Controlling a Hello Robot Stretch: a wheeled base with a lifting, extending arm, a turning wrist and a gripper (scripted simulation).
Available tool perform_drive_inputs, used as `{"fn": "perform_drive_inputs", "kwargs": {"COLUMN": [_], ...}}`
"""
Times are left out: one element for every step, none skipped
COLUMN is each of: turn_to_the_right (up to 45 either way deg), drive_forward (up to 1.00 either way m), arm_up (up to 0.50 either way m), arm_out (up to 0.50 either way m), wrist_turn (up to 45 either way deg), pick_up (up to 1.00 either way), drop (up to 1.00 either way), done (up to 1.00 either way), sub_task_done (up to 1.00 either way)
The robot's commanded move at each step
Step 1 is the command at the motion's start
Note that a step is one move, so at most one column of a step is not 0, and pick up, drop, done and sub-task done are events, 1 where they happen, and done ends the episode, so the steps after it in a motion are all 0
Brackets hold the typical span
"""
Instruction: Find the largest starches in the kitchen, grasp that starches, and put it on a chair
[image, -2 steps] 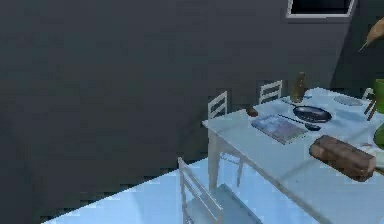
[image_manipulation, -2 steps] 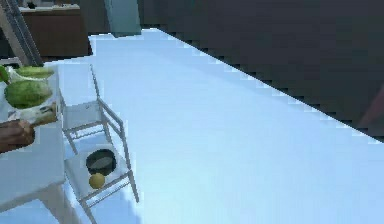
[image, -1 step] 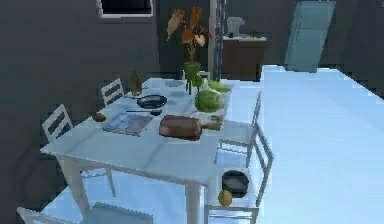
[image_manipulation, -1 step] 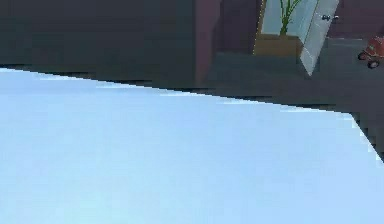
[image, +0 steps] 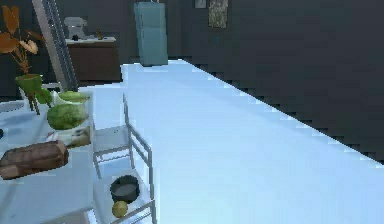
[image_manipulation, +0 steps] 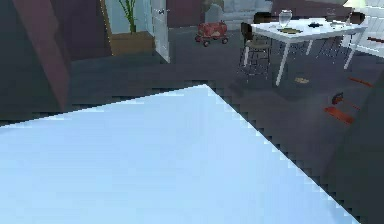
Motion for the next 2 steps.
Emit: {"fn": "perform_drive_inputs", "kwargs": {"turn_to_the_right": [0.0,-18.0], "drive_forward": [0.90,0.00], "arm_up": [0.00,0.00], "arm_out": [0.00,0.00], "wrist_turn": [0.0,0.0], "pick_up": [0.00,0.00], "drop": [0.00,0.00], "done": [0.00,0.00], "sub_task_done": [0.00,0.00]}}
